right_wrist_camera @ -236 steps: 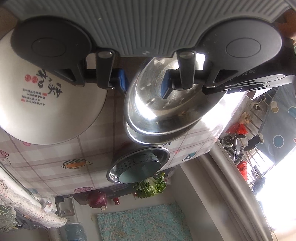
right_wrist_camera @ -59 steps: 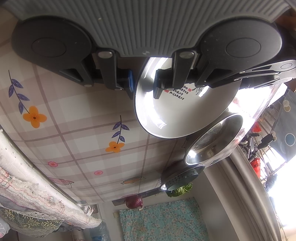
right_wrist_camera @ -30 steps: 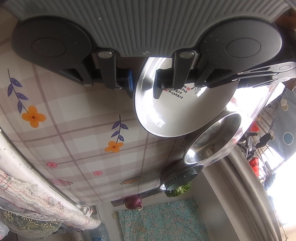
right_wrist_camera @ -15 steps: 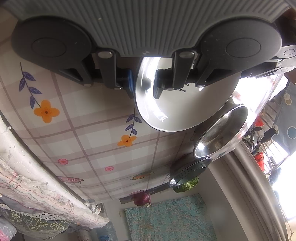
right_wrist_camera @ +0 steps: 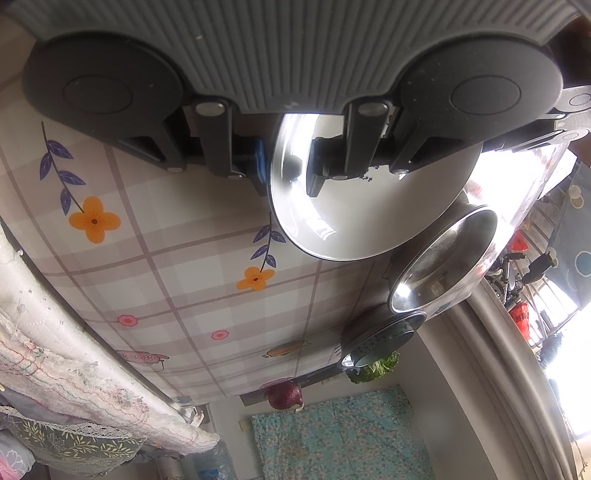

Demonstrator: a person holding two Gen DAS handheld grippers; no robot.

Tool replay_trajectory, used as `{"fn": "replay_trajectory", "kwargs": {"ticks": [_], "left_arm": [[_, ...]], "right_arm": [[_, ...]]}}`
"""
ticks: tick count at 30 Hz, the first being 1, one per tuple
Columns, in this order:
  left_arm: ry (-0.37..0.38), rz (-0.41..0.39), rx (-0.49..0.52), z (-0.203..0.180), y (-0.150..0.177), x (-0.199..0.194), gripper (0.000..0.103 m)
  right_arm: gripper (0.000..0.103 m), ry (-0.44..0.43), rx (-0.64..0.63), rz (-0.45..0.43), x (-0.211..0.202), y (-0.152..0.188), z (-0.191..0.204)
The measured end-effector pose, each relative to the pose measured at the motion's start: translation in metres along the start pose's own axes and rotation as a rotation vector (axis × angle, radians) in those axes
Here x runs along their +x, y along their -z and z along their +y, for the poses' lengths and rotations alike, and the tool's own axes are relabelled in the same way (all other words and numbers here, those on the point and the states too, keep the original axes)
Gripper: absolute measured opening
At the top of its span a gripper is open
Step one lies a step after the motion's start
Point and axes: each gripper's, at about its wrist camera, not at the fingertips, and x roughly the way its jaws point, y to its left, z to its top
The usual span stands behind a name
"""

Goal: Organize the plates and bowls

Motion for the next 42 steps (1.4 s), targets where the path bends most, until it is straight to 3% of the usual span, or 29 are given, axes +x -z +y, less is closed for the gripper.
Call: {"fn": "replay_trajectory", "kwargs": {"ticks": [42], "left_arm": [[-0.002,0.002,0.004,-0.0036,0.0005,0.0006,0.058]], "right_arm": [[0.022,-0.004,0.009,-0.003,0.0025,-0.0039,-0.0015]]}}
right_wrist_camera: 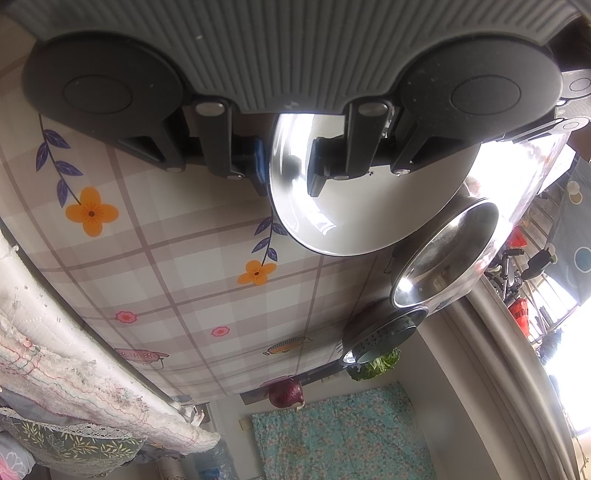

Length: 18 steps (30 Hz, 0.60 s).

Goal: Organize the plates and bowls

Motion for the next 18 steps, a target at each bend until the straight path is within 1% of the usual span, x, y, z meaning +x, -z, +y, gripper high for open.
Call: {"fn": "replay_trajectory", "kwargs": {"ticks": [18], "left_arm": [[0.000,0.000,0.001,-0.0013,0.0001,0.0000,0.059]], "right_arm": [[0.023,-0.001,0.002,-0.001,0.0000,0.0003,-0.0005]]}}
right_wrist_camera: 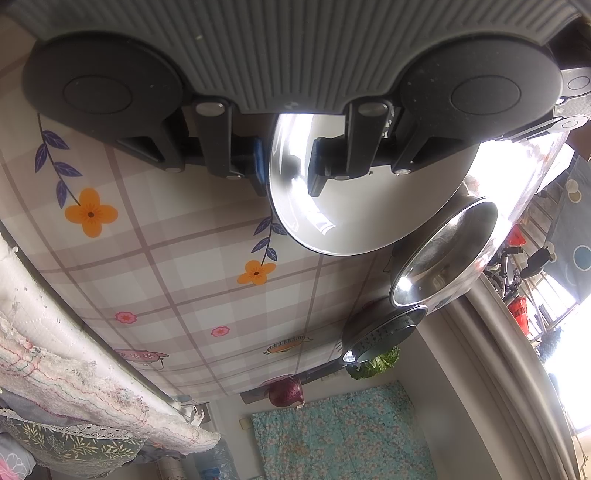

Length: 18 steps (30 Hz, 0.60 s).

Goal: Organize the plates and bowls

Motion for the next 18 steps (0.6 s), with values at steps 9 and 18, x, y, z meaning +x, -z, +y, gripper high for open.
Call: {"fn": "replay_trajectory", "kwargs": {"ticks": [9,18], "left_arm": [[0.000,0.001,-0.001,0.000,0.000,0.000,0.058],[-0.021,0.014,0.018,-0.005,-0.001,0.002,0.055]], "right_arm": [[0.023,0.000,0.004,-0.003,-0.001,0.000,0.002],[0.022,0.002,-0.009,-0.012,-0.012,0.006,0.001]]}}
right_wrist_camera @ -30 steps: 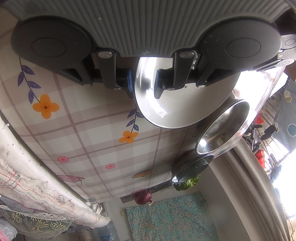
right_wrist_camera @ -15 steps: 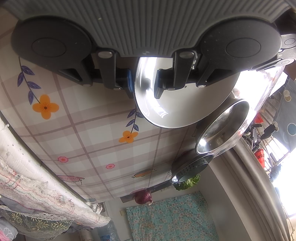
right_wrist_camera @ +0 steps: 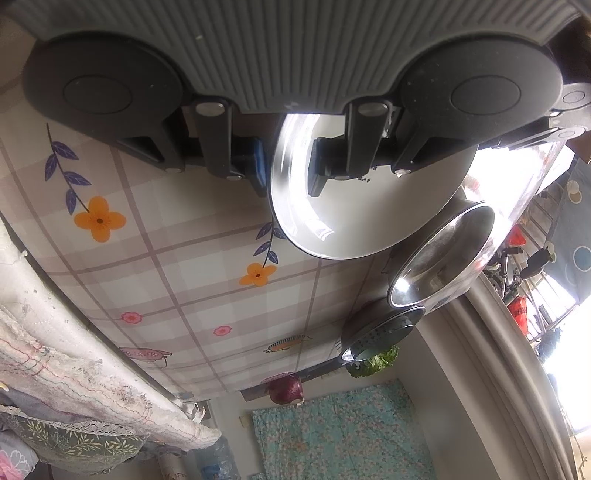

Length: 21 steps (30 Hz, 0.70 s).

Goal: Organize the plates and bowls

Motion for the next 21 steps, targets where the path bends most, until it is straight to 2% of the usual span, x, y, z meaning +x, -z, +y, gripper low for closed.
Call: {"fn": "replay_trajectory", "kwargs": {"ticks": [7,11,16,21], "left_arm": [[-0.050,0.027,0.024,-0.002,-0.008,0.002,0.052],[-0.079,0.037,0.028,0.000,-0.013,0.003,0.042],[-0.073,0.036,-0.006,0.008,-0.015,0.001,0.031],[-0.078,0.030,-0.013,0.007,-0.017,-0.001,0.030]], "right_arm": [[0.022,-0.002,-0.023,-0.003,-0.008,0.005,-0.002],[0.022,0.007,-0.053,0.005,-0.009,0.008,0.002],[0.020,0.031,-0.083,0.015,-0.010,0.012,0.006],[0.019,0.057,-0.104,0.017,-0.009,0.013,0.010]]}}
